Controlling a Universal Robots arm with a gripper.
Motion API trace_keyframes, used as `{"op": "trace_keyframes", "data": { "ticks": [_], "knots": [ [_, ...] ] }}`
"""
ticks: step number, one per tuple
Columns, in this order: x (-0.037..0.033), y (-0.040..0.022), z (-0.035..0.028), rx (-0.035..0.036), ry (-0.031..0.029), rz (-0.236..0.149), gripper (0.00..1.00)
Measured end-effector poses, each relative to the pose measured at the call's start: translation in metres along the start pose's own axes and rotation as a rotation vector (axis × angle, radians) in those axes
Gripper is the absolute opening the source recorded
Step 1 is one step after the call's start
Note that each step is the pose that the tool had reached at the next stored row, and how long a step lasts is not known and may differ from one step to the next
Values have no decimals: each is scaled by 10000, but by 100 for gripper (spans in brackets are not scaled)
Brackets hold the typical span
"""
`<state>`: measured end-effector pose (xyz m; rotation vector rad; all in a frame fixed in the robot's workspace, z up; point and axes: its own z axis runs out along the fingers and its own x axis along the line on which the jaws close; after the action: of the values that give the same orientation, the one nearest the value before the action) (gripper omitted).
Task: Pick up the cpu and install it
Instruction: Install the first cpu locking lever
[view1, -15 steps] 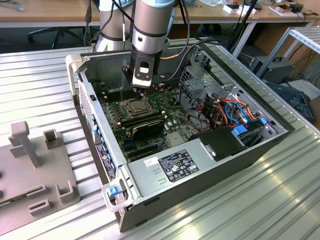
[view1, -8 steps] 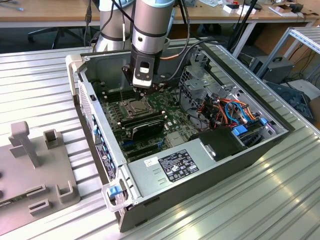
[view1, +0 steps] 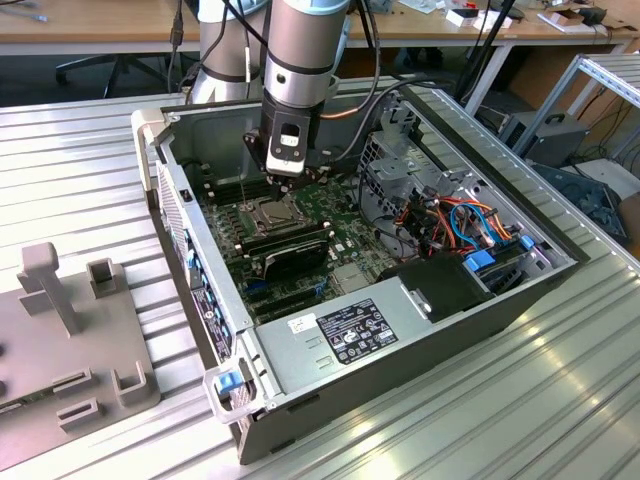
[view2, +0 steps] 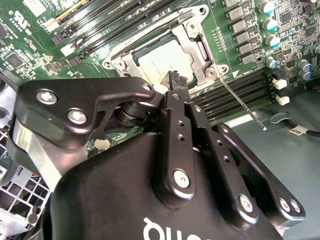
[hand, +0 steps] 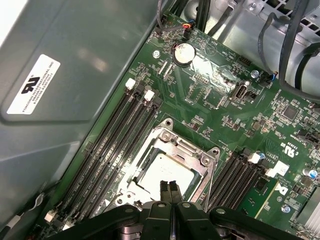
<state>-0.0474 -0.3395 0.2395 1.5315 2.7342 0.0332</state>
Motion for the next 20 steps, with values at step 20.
{"op": "trace_keyframes", "data": {
  "ticks": [20],
  "knots": [
    [0, 0, 0, 1, 9, -349, 11]
  ]
}}
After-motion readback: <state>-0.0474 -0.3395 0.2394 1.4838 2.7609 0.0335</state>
